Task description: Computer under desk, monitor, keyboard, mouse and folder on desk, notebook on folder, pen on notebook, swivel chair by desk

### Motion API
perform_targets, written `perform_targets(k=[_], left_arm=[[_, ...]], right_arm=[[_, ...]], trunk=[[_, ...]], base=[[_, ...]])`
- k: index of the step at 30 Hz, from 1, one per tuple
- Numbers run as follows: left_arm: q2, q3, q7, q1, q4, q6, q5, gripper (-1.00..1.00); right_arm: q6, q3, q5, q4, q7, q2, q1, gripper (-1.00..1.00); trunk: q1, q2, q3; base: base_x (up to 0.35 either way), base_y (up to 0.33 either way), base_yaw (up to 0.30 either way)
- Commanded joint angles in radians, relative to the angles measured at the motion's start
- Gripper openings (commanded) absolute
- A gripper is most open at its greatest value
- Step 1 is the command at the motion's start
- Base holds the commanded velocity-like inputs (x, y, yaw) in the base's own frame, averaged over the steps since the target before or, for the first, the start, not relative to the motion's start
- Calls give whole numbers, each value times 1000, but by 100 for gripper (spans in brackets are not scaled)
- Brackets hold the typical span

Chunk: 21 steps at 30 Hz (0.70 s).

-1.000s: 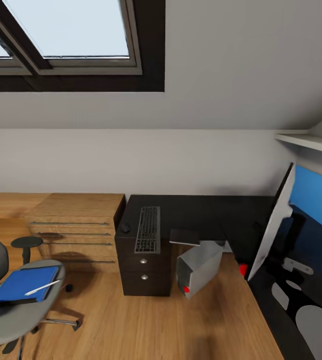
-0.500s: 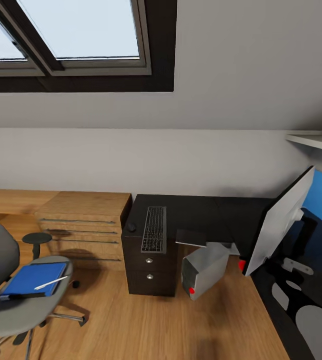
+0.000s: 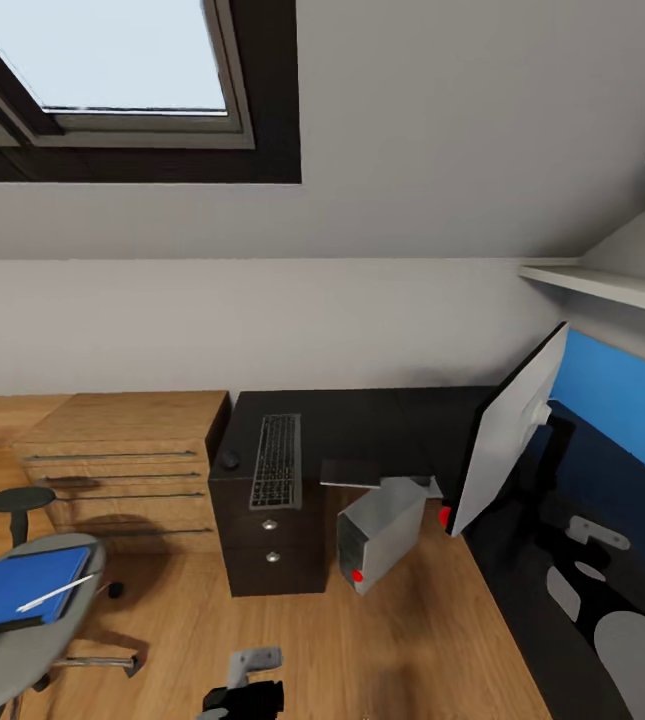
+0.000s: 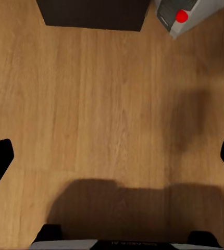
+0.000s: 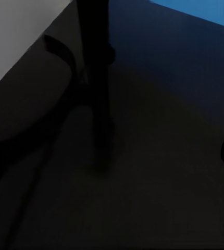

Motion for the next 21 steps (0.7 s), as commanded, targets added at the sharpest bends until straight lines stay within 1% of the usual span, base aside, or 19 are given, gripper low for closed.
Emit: perform_targets(k=[1,3,5,11,14,15,16,21], left_arm=[[0,-2,8,-2,-17,19,10,100],[0,-1,8,-4,-53,47,11,100],[0,1,6,-5,-65,57,12,100],[0,5,2,-6,-48,68,13,100],[0,6,3,-6,-40,69,13,100],[0,4,4,-6,-36,69,12,100],[0,3,4,-7,-34,66,12,100],[0,1,5,-7,-31,57,11,100]], right_arm=[[-5,5,-10,2,-1,0,-1,100],[-5,5,-10,3,-1,0,-1,100],[-5,5,-10,3,-1,1,-1,100],[-5,6,-9,4,-1,5,-1,100],[-5,7,-8,9,-1,11,-1,100],[-5,7,-7,14,-1,21,-1,100],[-5,7,-6,16,-1,27,-1,100],[-4,7,4,17,-2,37,-1,100]], trunk=[[0,-2,-2],[0,-2,-2],[0,-2,-2],[0,-2,-2],[0,-2,-2],[0,-2,-2],[0,-2,-2],[0,-2,-2]], base=[[0,0,-271],[0,0,-272],[0,0,-272],[0,0,-228],[0,0,-88],[0,0,-26],[0,0,-16],[0,0,-8]])
